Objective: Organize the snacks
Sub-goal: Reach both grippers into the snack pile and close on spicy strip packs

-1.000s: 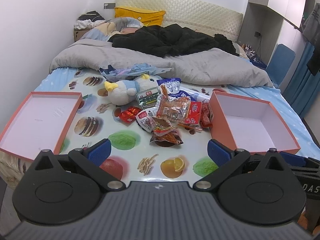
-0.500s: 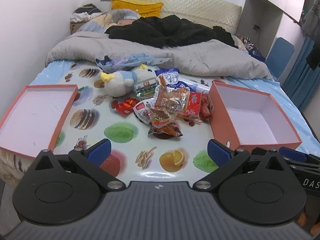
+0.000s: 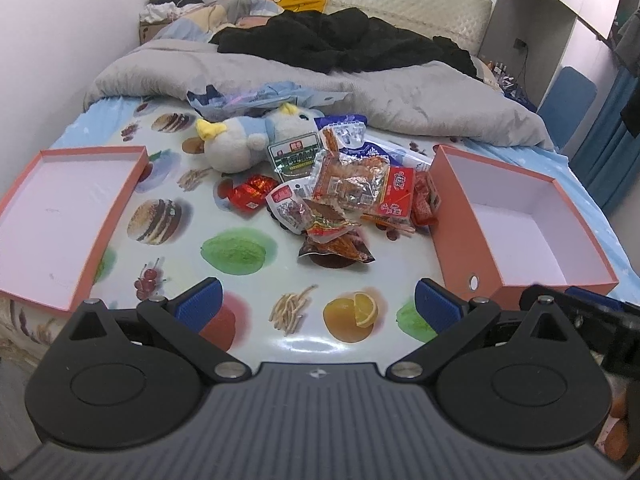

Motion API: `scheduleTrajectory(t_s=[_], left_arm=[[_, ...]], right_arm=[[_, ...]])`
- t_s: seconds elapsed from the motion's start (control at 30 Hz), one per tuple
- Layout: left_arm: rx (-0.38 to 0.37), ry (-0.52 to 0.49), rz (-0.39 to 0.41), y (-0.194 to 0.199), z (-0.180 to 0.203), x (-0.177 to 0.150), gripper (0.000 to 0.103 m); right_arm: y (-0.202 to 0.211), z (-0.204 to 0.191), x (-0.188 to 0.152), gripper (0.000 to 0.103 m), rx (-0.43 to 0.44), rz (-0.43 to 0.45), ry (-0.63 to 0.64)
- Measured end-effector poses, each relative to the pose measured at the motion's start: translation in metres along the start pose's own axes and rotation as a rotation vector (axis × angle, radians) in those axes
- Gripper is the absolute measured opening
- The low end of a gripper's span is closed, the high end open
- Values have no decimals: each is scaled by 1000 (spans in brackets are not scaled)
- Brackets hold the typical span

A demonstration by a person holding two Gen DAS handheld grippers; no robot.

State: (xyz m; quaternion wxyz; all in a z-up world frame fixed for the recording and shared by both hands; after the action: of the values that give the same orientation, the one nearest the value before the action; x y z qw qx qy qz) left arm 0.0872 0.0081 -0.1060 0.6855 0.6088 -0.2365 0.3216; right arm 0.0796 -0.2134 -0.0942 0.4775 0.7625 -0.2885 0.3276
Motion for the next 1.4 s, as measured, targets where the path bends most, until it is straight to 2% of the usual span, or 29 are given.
scheduleTrajectory(t_s=[0.27,0.6,0.9,1.0,1.17,1.27,1.4], left_arm=[[-34,38,-13,-41,-11,0,102],[-97,156,-39,-94,-41,10,100],[-190,246,-104,-155,-65,21,88],[-222,273,-126,-180,-66,27,80],[-245,304,-173,-225,-64,34,67],[-248,310,-202,-249,-65,36,63],[-241,290,-219,-273,-62,40,63]], right_arm=[[-42,4,13,102,5,-73,-19],[-95,1,20,100,5,-154,12],[-146,0,10,93,-3,-234,84],[-167,3,5,91,-11,-263,108],[-202,6,-4,90,-10,-303,148],[-222,7,-8,90,-11,-320,177],[-245,9,-14,90,-3,-345,208]])
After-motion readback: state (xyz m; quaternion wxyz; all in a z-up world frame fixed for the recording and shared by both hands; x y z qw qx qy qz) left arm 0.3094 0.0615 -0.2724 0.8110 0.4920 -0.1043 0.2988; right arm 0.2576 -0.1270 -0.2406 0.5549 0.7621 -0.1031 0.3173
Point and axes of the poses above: each gripper's, at about its wrist camera, not at the fingertips, and y roughly against the way its jaws point, z to its right, x to its top, the point moved 5 cm from there along -y, roughly the way its jaws point, and after that the axes turned 3 degrees about z, right-handed, at the moved point
